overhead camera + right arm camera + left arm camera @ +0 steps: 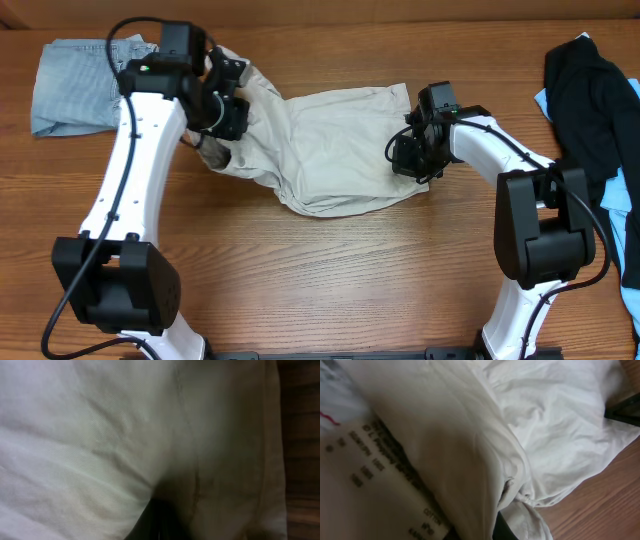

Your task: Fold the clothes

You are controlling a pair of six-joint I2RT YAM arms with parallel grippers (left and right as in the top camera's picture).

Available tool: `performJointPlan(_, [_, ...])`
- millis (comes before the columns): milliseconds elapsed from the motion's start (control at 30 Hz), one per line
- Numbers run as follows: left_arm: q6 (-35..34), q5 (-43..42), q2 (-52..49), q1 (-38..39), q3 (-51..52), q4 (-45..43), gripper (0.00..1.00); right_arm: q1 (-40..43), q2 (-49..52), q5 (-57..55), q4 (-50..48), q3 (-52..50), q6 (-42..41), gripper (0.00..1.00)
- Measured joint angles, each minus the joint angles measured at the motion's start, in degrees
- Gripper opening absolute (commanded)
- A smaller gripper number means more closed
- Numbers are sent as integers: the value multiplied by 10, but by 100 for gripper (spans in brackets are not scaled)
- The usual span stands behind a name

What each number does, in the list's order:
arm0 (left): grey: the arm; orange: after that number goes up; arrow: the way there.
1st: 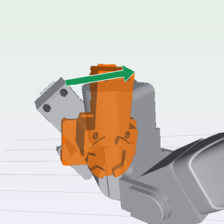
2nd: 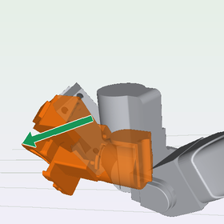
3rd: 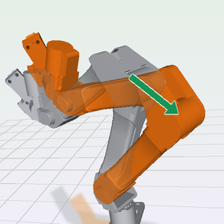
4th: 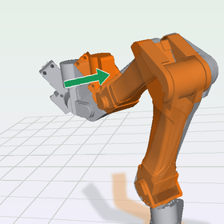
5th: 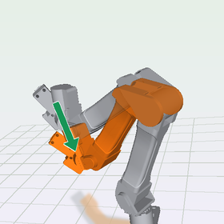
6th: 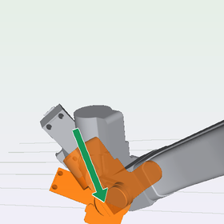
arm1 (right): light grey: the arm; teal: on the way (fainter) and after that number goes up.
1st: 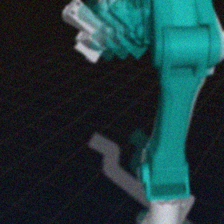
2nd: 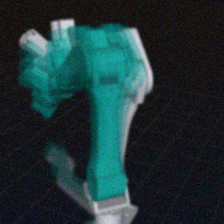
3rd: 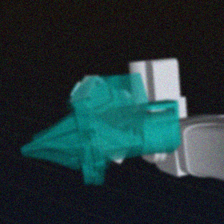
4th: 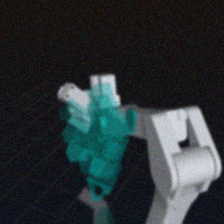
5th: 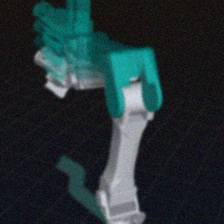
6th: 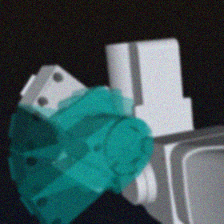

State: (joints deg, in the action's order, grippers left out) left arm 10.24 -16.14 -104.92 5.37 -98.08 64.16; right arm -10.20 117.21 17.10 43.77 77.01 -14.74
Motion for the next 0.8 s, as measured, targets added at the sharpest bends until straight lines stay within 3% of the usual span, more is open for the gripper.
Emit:
performJointPlan(367, [-46,21,-11,115,0,-109,4,0,1,1,8,0,-2,4])
performJointPlan(800, [-101,25,-137,245,2,-251,4,0,1,1,9,0,-17,4])
